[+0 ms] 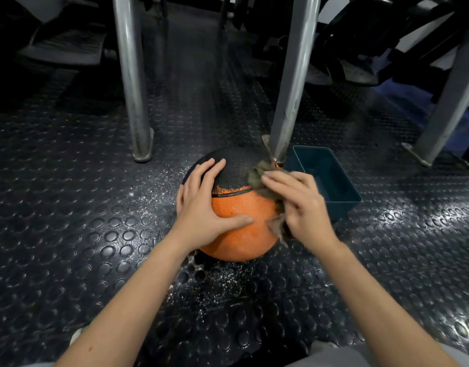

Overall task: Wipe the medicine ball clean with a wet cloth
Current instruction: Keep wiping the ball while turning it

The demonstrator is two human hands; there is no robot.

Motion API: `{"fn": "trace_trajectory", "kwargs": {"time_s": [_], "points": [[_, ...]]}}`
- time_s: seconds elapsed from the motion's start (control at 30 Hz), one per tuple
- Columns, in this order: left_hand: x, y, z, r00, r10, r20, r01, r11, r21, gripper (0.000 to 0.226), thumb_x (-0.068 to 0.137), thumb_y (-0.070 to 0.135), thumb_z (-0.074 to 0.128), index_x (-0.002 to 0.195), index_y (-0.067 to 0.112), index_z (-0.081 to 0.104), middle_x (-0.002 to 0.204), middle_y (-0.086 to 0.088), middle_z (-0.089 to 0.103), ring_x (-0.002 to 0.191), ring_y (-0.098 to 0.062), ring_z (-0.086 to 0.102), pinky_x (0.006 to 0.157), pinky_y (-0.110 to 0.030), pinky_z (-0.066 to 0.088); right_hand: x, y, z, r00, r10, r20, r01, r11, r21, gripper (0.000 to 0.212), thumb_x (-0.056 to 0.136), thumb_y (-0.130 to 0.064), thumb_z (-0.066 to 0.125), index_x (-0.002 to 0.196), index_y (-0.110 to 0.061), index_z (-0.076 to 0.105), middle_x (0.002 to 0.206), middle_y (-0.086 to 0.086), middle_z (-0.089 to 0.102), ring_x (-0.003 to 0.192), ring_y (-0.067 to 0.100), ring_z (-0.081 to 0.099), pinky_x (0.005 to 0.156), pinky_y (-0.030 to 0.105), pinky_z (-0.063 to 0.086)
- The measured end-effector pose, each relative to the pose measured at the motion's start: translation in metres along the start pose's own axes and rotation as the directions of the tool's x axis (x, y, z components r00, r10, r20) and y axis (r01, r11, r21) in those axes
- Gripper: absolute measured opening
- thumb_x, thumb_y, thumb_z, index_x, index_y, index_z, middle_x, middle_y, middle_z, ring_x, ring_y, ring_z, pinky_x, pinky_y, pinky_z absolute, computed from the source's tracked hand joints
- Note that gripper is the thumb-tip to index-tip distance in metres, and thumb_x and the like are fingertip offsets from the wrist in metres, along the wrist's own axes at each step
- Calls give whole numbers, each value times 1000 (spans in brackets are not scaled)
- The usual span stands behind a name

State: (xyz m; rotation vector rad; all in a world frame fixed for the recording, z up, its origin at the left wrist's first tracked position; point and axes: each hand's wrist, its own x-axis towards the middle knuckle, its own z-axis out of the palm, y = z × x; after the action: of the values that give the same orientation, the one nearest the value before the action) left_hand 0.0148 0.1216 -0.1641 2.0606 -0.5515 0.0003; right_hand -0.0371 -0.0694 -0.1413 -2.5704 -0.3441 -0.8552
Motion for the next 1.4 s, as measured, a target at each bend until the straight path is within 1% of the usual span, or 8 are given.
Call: {"fn": "trace_trajectory", "kwargs": {"time_s": [0.13,0.33,0.5,0.67,0.77,1.0,1.2,1.4], "points": [[-2,2,1,1000,12,1,-12,1000,12,101,46,79,57,134,55,15,146,24,14,136,1,10,116,-50,6,-7,32,-11,919,378,-109,-389,916,-100,44,82,18,48,115,-5,65,118,8,64,99,25,43,92,43,43],[0,0,2,1000,9,-3,-8,999,39,102,45,79,55,136,53,15,147,24,14,137,-1,11,116,-48,8,5,-22,5,998,-66,-24,65,998,-13,40,86,3,40,115,-7,66,120,2,62,105,23,43,92,33,38],[-3,2,5,1000,3,3,-3,999,35,105,47,81,54,138,53,11,148,26,10,137,2,6,116,-50,5,-5,27,-6,934,340,-106,-348,934,-75,40,83,10,43,112,-4,67,116,8,65,96,21,40,87,50,43],[-1,2,8,999,-18,-43,23,993,116,110,49,86,48,145,46,11,151,23,8,141,-4,6,116,-49,8,2,-18,8,994,43,-96,-49,997,-58,41,86,-1,36,113,-6,67,117,3,64,100,19,41,91,27,35],[-3,4,5,997,-53,-57,63,980,191,109,50,87,43,145,45,13,150,19,13,140,-7,12,116,-47,9,0,-1,11,985,157,-66,-160,986,-44,44,84,6,39,114,-8,67,120,3,64,101,24,46,93,18,33],[5,12,-34,993,51,-107,-20,963,270,68,50,84,42,98,39,59,91,19,45,101,-7,44,102,-28,10,12,24,4,907,418,56,-422,903,82,49,86,16,43,118,-14,65,122,-5,61,116,16,51,105,31,35],[6,-7,-40,983,51,179,-68,994,87,86,38,78,60,117,61,28,140,36,13,135,3,7,117,-43,5,20,16,2,887,451,100,-461,878,131,42,90,6,48,119,-18,65,121,-4,63,117,17,53,105,34,37],[-6,-4,-19,996,-61,68,56,996,72,101,47,83,48,137,56,12,151,27,8,141,-5,5,116,-49,11,17,-30,-2,955,288,75,-291,956,34,28,88,1,54,110,-10,68,112,3,65,99,22,50,85,1,25]]}}
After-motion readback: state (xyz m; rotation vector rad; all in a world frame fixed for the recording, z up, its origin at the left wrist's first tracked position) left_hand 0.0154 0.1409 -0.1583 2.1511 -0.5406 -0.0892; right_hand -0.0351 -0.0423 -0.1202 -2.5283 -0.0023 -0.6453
